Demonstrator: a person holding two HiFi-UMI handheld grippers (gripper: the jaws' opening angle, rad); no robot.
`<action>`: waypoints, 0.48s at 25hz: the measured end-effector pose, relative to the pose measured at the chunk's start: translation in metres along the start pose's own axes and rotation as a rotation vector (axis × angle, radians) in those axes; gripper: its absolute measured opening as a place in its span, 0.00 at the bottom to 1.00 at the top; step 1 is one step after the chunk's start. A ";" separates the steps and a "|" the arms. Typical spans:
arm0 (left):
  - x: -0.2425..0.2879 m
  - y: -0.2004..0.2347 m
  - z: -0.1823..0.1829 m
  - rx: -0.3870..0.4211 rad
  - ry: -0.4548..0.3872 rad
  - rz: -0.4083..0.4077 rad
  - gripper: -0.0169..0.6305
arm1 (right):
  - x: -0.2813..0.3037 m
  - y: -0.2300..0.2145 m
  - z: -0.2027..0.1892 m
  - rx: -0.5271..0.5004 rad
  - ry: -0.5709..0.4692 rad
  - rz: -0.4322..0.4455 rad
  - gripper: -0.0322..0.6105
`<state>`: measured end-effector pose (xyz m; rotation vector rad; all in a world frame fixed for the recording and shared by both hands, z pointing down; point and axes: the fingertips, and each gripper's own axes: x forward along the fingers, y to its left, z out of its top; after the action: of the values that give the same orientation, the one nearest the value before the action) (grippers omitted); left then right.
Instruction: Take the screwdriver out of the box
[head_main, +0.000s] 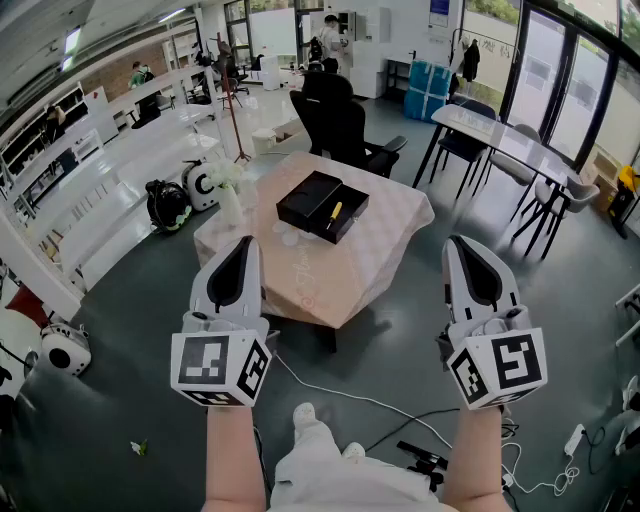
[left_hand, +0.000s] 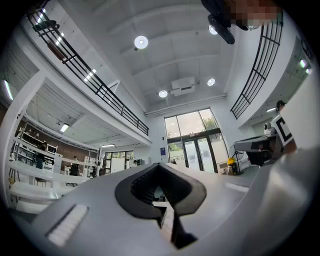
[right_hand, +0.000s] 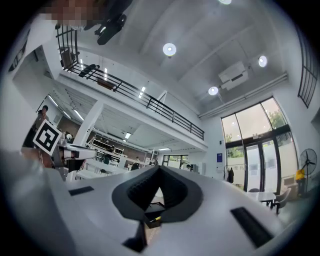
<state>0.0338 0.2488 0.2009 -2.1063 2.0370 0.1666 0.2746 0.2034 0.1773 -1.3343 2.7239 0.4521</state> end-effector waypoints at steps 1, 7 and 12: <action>-0.002 0.000 -0.001 -0.003 -0.002 -0.001 0.04 | -0.001 0.002 -0.001 0.001 0.001 0.001 0.06; -0.008 0.006 -0.007 -0.025 0.004 0.010 0.04 | 0.001 0.012 -0.012 0.018 0.021 0.019 0.06; 0.009 0.021 -0.017 -0.028 0.006 0.002 0.04 | 0.022 0.016 -0.021 0.045 0.021 0.024 0.06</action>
<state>0.0126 0.2359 0.2137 -2.1233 2.0524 0.1901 0.2498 0.1895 0.1968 -1.3048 2.7527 0.3778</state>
